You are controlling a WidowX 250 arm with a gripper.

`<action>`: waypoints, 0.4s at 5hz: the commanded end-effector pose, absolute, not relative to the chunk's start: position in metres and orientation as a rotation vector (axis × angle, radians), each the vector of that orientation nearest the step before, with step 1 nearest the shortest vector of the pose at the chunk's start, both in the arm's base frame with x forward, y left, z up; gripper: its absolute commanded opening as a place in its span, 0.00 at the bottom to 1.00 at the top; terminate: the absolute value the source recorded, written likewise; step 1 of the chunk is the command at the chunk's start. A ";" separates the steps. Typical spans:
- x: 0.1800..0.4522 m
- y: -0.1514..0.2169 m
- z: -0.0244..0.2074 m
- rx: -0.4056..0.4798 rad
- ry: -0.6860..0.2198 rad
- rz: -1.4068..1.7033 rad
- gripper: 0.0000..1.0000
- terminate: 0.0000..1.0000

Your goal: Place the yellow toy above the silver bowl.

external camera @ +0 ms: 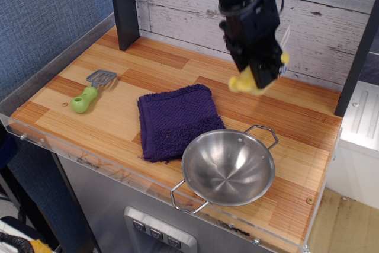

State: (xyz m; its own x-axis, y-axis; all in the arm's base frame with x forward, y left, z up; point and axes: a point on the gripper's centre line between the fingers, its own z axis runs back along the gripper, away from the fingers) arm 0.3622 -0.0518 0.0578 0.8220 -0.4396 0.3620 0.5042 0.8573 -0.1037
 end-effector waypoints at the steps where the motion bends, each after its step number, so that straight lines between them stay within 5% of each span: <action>1: 0.370 -0.066 0.045 -0.211 -0.352 -0.566 0.00 0.00; 2: 0.377 -0.075 0.037 -0.221 -0.348 -0.581 0.00 0.00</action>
